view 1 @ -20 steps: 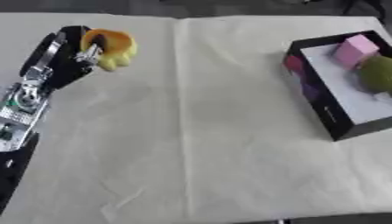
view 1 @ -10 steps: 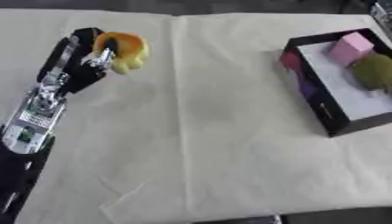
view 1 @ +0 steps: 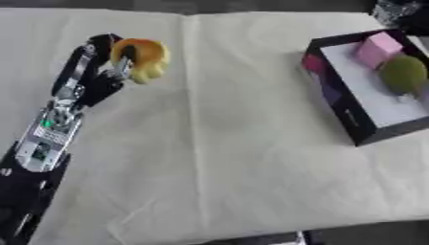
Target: Pick up the objects with one hand, pass them to the other hand, and then place them into the box on the other side of the table.
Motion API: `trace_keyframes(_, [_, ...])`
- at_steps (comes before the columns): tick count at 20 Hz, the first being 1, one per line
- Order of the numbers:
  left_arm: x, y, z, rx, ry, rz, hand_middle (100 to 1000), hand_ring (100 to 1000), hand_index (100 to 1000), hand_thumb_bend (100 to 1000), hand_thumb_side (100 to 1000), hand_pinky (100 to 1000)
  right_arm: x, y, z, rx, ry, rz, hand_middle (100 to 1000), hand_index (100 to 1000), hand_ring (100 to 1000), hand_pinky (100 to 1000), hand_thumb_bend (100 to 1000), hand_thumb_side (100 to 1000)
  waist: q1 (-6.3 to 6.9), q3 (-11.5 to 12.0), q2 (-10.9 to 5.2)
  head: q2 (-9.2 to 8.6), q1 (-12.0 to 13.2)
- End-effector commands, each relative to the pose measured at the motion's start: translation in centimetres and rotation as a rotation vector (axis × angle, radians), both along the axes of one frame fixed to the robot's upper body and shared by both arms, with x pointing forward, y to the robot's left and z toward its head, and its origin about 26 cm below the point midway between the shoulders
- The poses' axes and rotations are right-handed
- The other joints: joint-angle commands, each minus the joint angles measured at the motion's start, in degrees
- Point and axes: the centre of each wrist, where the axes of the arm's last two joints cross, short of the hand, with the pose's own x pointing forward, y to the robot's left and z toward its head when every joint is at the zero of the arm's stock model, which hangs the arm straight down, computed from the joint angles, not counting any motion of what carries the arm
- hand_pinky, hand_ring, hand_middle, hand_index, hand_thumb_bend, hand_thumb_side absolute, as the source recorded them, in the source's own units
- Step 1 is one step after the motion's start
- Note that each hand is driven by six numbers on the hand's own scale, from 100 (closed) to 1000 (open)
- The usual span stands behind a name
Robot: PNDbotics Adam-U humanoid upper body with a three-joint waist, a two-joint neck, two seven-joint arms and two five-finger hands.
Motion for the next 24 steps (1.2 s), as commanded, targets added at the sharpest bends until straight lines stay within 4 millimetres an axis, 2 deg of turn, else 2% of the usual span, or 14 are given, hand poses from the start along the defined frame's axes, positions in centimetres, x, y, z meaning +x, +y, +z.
trace_keyframes(1, [0.0, -1.0, 1.3, 0.010, -0.068, -0.035, 579, 749, 410, 100, 602, 759, -0.3, 0.6, 1.0, -0.042, -0.024, 0.026, 883, 897, 876, 777, 234, 300, -0.86, 0.1, -2.12, 0.32, -0.5])
trace_keyframes(14, [0.6, -3.4, 1.0, 0.040, -0.166, -0.055, 575, 743, 413, 100, 631, 755, 0.1, 3.4, 1.0, -0.150, 0.042, 0.154, 885, 901, 878, 789, 265, 332, -1.28, 0.5, -2.18, 0.33, -0.9])
trace_keyframes(24, [0.8, -5.0, 0.7, 0.049, -0.220, -0.058, 573, 741, 414, 100, 646, 753, 0.2, 5.3, 0.5, -0.213, 0.093, 0.218, 888, 908, 880, 789, 242, 390, -1.42, 0.8, -1.89, 0.33, -1.6])
